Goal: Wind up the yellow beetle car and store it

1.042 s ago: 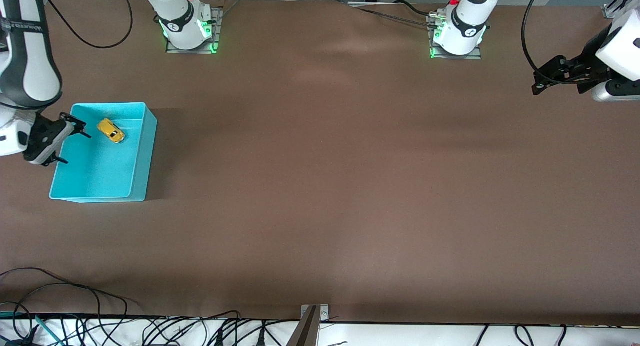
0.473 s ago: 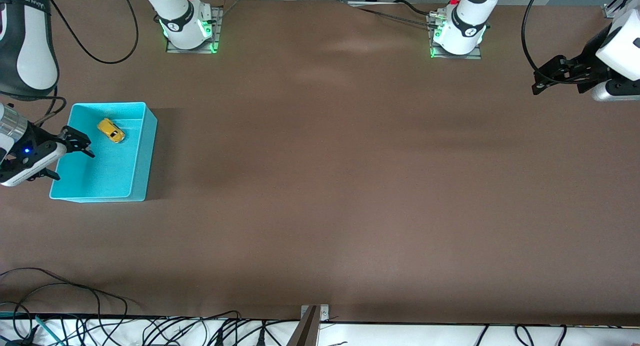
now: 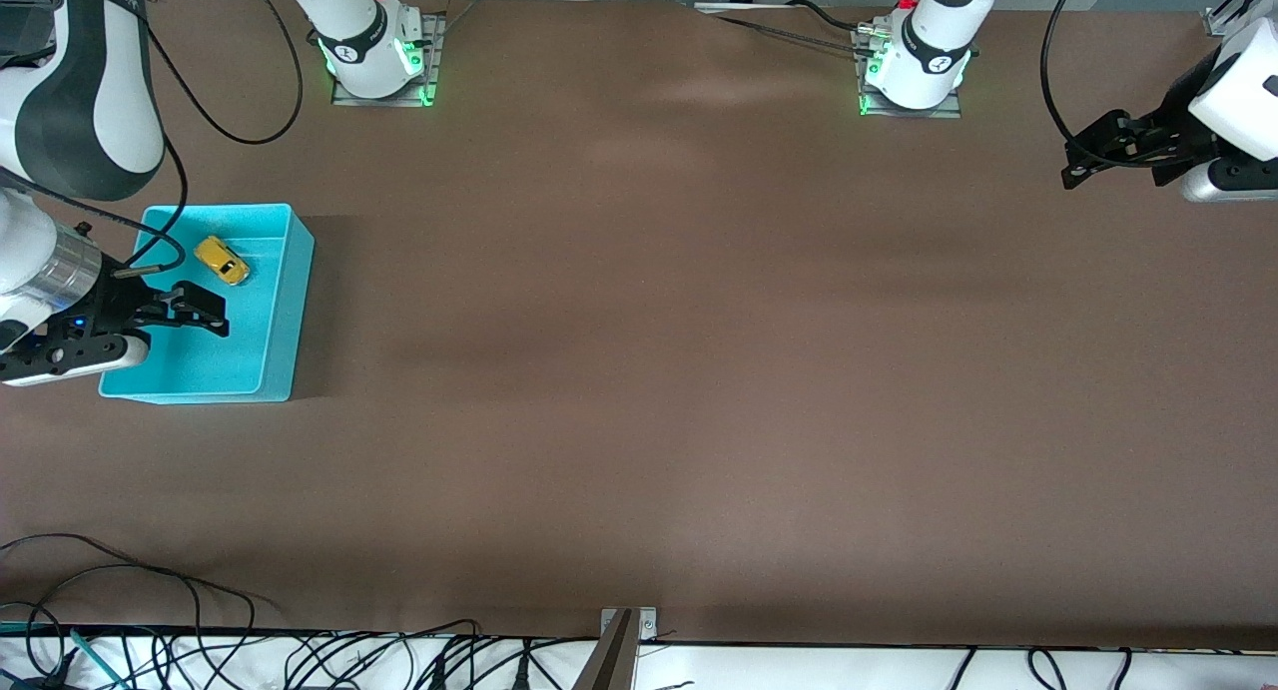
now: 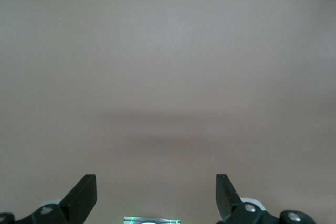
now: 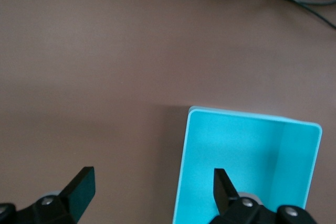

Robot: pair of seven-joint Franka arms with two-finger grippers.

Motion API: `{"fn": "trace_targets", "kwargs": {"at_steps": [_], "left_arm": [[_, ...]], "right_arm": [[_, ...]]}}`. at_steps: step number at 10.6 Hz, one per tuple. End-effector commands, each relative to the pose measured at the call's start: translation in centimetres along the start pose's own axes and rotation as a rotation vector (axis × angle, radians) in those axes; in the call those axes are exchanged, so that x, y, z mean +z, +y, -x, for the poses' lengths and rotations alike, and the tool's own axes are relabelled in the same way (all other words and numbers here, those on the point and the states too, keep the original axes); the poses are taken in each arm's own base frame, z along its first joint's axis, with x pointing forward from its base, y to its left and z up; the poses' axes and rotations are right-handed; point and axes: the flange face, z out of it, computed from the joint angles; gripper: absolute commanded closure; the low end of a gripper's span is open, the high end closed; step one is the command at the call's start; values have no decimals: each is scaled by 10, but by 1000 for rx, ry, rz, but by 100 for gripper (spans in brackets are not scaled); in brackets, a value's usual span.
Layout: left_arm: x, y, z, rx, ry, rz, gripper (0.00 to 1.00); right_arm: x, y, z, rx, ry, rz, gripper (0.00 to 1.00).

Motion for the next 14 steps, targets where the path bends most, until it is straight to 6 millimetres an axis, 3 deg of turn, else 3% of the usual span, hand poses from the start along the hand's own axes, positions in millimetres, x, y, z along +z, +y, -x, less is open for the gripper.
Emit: {"fn": "trace_targets", "kwargs": {"at_steps": [1, 8, 9, 14], "left_arm": [[-6, 1, -2, -3, -5, 3, 0], [-6, 0, -2, -3, -5, 3, 0], [-6, 0, -2, -3, -5, 3, 0], [-6, 0, -2, -4, -5, 3, 0]], "right_arm": [[-14, -1, -5, 69, -36, 27, 0], [-9, -10, -4, 37, -56, 42, 0], [-12, -2, -3, 43, -48, 57, 0], [-14, -5, 23, 57, -58, 69, 0]]}}
